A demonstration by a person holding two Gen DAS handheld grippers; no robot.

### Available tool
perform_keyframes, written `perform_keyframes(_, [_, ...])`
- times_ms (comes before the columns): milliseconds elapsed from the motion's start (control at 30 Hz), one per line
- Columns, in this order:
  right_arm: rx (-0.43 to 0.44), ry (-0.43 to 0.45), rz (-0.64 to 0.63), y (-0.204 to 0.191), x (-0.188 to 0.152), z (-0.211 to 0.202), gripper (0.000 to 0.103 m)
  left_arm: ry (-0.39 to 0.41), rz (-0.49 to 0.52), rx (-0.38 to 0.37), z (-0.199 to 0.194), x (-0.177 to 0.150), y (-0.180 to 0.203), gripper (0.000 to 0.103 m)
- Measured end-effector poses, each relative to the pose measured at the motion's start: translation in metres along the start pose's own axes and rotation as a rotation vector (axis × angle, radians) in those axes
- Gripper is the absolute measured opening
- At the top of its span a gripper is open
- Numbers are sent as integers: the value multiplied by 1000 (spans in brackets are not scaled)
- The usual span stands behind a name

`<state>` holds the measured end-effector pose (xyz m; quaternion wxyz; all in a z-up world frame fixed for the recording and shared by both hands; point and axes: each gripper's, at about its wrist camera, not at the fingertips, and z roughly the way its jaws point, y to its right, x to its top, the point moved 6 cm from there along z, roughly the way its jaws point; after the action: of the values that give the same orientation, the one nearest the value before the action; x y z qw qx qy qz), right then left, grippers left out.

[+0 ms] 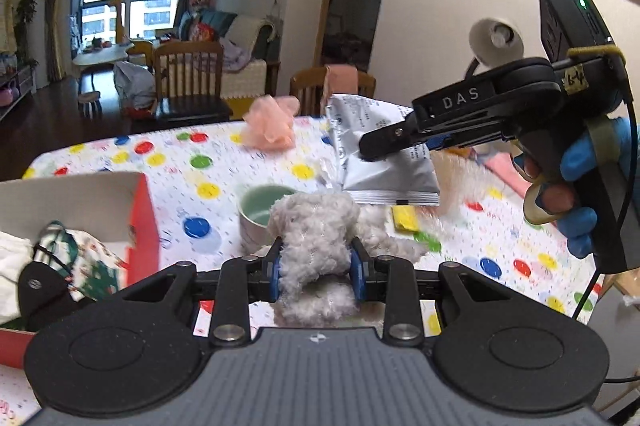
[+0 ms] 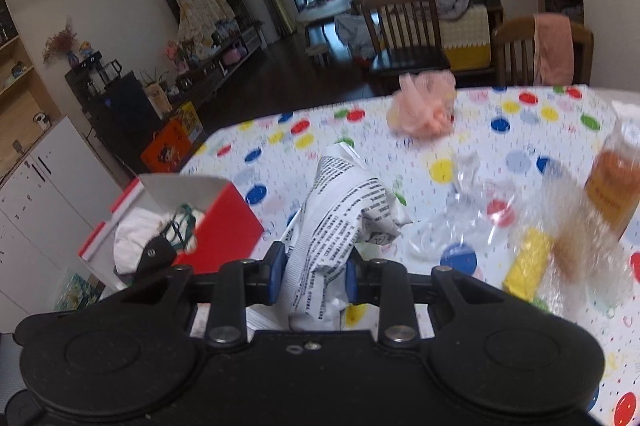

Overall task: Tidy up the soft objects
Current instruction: 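Carry the plush and packet over the box with both grippers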

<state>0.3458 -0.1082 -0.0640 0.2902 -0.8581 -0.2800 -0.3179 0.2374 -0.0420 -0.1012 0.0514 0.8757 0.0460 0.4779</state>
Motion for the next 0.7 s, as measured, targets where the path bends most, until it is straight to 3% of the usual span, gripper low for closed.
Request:
perform_keyframes(333, [33, 29, -44, -45, 20, 6, 28, 74, -60, 107, -46, 27, -63, 31])
perform_keyframes(700, [120, -10, -115, -125, 18, 45, 28, 77, -91, 222, -70, 39, -150, 31])
